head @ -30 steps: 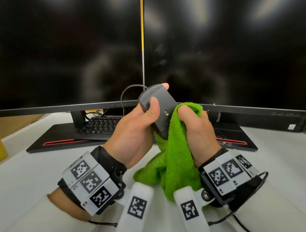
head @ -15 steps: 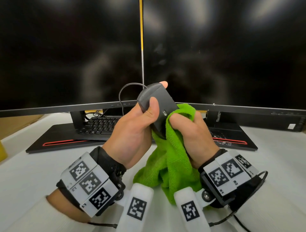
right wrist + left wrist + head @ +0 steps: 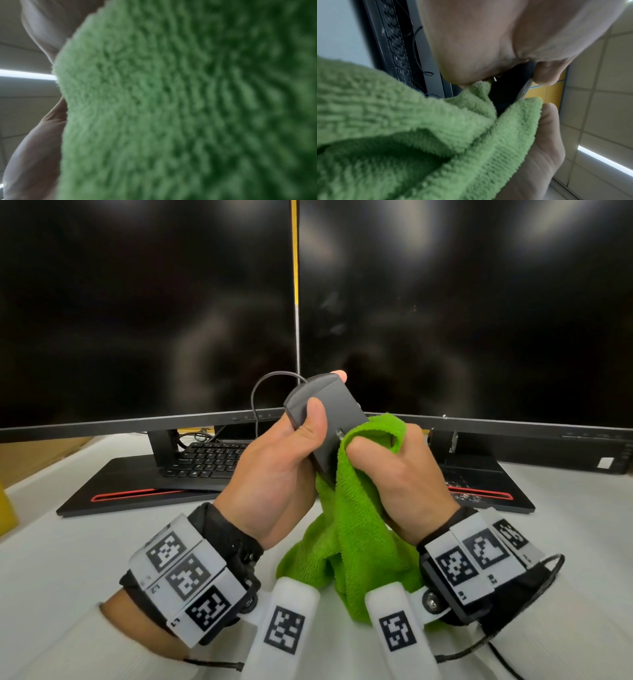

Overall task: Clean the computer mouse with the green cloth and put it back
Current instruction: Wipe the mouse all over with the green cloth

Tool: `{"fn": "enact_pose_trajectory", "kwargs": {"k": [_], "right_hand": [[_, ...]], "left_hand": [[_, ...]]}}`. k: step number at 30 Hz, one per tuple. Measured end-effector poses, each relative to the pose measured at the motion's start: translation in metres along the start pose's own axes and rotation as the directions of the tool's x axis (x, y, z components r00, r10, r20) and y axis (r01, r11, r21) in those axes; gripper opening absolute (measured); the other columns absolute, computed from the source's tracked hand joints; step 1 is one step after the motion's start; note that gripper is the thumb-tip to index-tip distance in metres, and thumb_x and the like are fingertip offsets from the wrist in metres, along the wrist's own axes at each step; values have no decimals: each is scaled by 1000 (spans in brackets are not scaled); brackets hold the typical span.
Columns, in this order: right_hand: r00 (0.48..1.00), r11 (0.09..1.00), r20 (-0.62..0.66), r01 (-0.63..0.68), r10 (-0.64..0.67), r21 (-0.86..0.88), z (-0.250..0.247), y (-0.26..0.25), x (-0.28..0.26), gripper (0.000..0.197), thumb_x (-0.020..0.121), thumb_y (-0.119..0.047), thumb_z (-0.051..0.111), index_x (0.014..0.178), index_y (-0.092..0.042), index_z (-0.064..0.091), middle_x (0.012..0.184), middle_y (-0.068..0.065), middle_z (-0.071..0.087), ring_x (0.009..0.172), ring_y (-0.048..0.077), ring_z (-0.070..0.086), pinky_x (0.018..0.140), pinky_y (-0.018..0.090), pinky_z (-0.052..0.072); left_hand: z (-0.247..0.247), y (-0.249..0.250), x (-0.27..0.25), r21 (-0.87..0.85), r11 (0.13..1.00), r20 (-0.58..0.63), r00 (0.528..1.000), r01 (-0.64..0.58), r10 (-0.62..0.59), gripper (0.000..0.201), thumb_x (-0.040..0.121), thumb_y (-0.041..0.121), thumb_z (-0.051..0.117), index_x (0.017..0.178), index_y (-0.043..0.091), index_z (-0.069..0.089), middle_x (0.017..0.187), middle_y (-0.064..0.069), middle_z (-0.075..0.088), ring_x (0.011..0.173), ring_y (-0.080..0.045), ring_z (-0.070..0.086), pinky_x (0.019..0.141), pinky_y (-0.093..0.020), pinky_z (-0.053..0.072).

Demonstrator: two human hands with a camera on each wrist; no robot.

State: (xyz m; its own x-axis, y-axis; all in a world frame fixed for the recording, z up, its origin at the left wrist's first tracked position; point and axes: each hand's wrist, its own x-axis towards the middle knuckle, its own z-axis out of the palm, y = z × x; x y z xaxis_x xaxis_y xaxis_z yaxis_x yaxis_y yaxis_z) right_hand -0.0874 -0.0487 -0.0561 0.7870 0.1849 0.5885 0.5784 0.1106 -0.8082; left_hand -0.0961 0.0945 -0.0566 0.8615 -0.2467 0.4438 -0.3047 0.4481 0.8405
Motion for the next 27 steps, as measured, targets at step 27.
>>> {"fn": "enact_pose_trajectory", "kwargs": {"k": [27], "right_hand": [[992,957,123,9,28,-289,-18,-1,8,30,71,-12,61,47,-14,44,50,-2,37,50,12,33,48,26,29]], "left_hand": [[-4,2,-1,-53,997,-9,998,59,-60,51,100,31,50,148,12,54,110,-10,74,104,-27,70,93,-40,60]]}}
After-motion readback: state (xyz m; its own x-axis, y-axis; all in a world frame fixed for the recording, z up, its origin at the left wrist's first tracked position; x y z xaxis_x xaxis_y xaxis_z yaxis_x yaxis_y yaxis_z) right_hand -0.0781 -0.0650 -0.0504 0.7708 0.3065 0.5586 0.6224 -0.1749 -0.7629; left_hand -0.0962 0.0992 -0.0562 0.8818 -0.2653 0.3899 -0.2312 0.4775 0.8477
